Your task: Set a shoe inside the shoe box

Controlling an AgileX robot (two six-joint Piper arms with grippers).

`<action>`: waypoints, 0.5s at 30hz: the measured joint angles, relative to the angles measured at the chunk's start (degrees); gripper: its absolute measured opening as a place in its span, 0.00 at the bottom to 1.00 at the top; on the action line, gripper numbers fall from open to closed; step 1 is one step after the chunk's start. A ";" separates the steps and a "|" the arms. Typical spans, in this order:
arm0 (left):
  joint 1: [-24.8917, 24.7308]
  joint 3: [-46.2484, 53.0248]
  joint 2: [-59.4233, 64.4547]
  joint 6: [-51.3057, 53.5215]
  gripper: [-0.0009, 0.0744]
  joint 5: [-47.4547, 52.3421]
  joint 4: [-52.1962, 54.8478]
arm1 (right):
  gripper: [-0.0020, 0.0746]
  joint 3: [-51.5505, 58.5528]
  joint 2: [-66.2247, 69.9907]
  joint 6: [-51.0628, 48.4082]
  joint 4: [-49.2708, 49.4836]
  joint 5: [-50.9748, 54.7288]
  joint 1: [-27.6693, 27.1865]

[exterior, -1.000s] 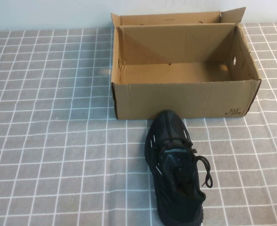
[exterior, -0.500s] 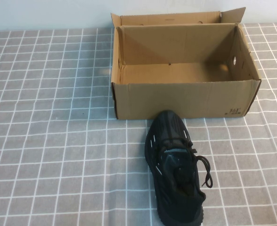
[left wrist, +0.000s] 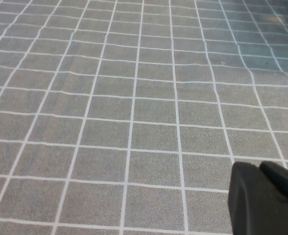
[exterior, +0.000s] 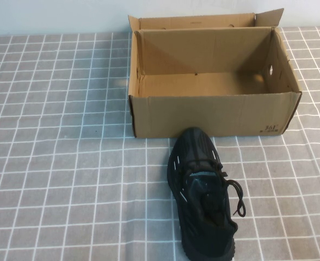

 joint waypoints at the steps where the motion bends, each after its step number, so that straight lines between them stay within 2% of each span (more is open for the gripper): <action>1: 0.00 0.00 0.00 0.00 0.01 0.00 0.00 | 0.01 0.00 0.00 0.00 2.08 1.33 0.00; 4: 0.00 0.00 0.00 0.00 0.01 0.00 0.00 | 0.01 -1.73 0.00 -0.52 4.45 8.51 0.00; 8: 0.00 0.00 0.00 0.00 0.01 0.00 0.00 | 0.01 -9.77 2.79 -0.96 3.41 20.36 0.00; 15: 0.00 0.00 0.00 0.00 0.01 0.00 0.00 | 0.01 -24.66 23.83 -5.55 -4.78 43.03 0.00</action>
